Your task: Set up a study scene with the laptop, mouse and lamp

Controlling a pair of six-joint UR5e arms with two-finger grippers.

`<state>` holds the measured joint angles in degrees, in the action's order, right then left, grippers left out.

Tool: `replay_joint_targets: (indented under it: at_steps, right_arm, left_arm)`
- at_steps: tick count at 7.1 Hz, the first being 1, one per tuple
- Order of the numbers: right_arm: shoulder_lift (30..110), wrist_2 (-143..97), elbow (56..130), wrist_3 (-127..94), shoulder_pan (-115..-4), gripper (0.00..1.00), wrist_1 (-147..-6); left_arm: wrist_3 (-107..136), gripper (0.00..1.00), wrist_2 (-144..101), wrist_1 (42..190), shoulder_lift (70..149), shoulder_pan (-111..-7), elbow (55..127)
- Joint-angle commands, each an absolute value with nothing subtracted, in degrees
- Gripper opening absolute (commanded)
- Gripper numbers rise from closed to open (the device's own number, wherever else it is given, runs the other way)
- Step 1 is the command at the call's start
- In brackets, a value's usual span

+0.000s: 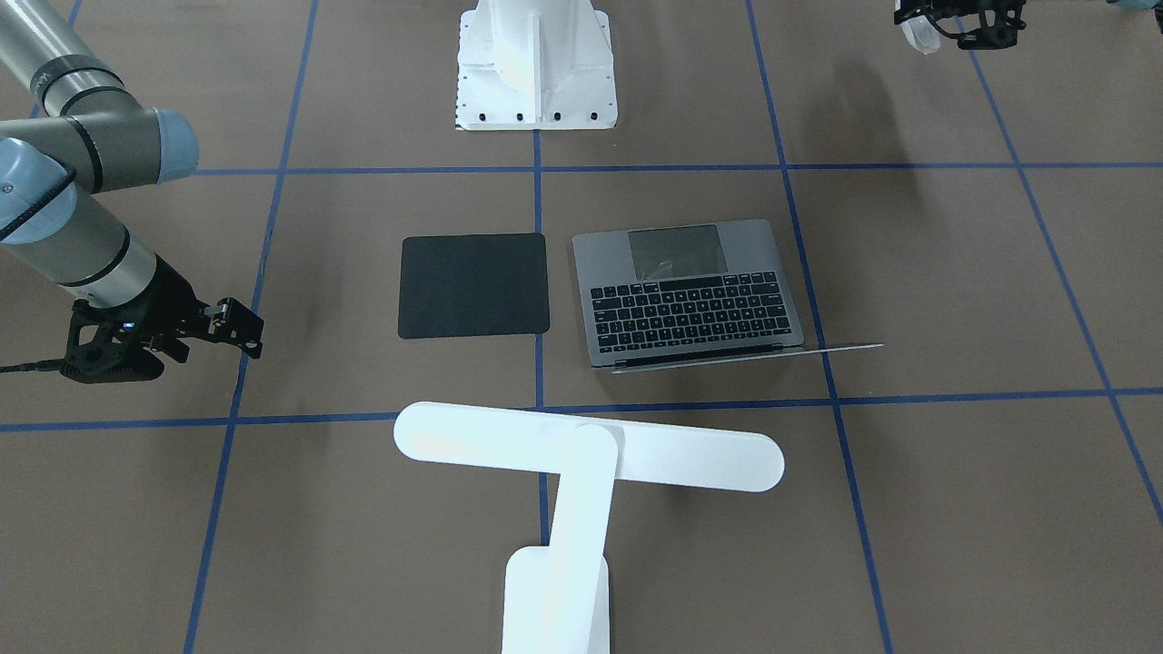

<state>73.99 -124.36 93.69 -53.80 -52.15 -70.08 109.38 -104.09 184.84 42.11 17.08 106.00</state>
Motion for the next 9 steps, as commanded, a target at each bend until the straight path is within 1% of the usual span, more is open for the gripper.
replay_joint_targets:
  at_steps: [1,2,4,7,9]
  right_arm:
    - [74.1,-124.3,93.4,-53.9,-51.3,0.99,-70.0]
    - [74.1,-124.3,93.3,-53.9,-51.2,0.99,-70.0]
    - [74.0,-124.1,92.3,-53.9,-50.9,0.99,-70.0]
    - [74.0,-124.1,91.0,-53.8,-50.4,0.99,-69.4]
    - [73.7,-124.1,89.7,-53.4,-50.4,0.99,-69.3]
  left_arm:
    - [109.3,0.23,-104.3,182.0,42.2,14.7,110.5]
    - [109.2,0.23,-104.3,176.6,42.8,13.9,114.4]
    - [108.3,0.23,-105.4,169.2,48.9,8.8,117.0]
    - [107.8,0.23,-112.8,149.5,61.7,-1.9,122.2]
    - [106.2,0.23,-117.8,139.4,70.5,-7.9,123.1]
